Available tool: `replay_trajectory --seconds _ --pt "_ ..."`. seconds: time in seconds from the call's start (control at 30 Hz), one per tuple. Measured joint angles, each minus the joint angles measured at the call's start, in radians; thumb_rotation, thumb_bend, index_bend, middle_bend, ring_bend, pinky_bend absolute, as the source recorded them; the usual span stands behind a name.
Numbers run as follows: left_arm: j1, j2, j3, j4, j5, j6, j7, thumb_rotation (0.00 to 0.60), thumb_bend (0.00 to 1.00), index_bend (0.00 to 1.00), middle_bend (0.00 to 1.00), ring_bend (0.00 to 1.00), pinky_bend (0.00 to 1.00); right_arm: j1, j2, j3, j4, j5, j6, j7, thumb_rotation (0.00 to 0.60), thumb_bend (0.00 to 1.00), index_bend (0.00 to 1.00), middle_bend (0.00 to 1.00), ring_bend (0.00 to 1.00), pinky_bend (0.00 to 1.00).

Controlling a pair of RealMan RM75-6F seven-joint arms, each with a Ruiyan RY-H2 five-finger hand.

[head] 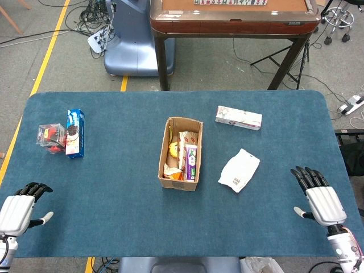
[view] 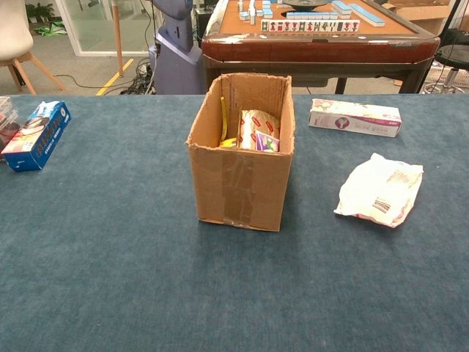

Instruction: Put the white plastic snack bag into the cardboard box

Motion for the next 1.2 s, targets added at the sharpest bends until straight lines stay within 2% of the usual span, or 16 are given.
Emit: replay_trajectory --seconds 0.4,0.6,0.9,1.2 --pt "0.009 0.01 -0.003 -0.003 0.001 0.018 -0.03 0.6 0.13 0.37 0.32 0.22 0.36 0.01 -0.045 0.019 0.032 0.005 0.012 -0.003 0.6 0.03 0.12 0.09 0.04 0.11" --pt "0.009 0.015 -0.001 -0.006 0.003 0.016 -0.036 0.6 0.13 0.36 0.32 0.22 0.36 0.057 -0.071 0.043 0.055 -0.003 -0.014 -0.032 0.6 0.03 0.12 0.1 0.04 0.11" --pt "0.018 0.018 -0.001 -0.012 0.009 0.034 -0.039 0.6 0.13 0.37 0.32 0.22 0.36 0.182 -0.056 0.072 0.028 -0.003 -0.18 -0.171 0.6 0.0 0.13 0.08 0.03 0.11" --pt "0.018 0.022 -0.002 -0.016 0.007 0.031 -0.049 0.6 0.13 0.36 0.32 0.22 0.35 0.331 -0.067 0.102 0.046 0.069 -0.395 -0.243 0.6 0.0 0.08 0.07 0.03 0.12"
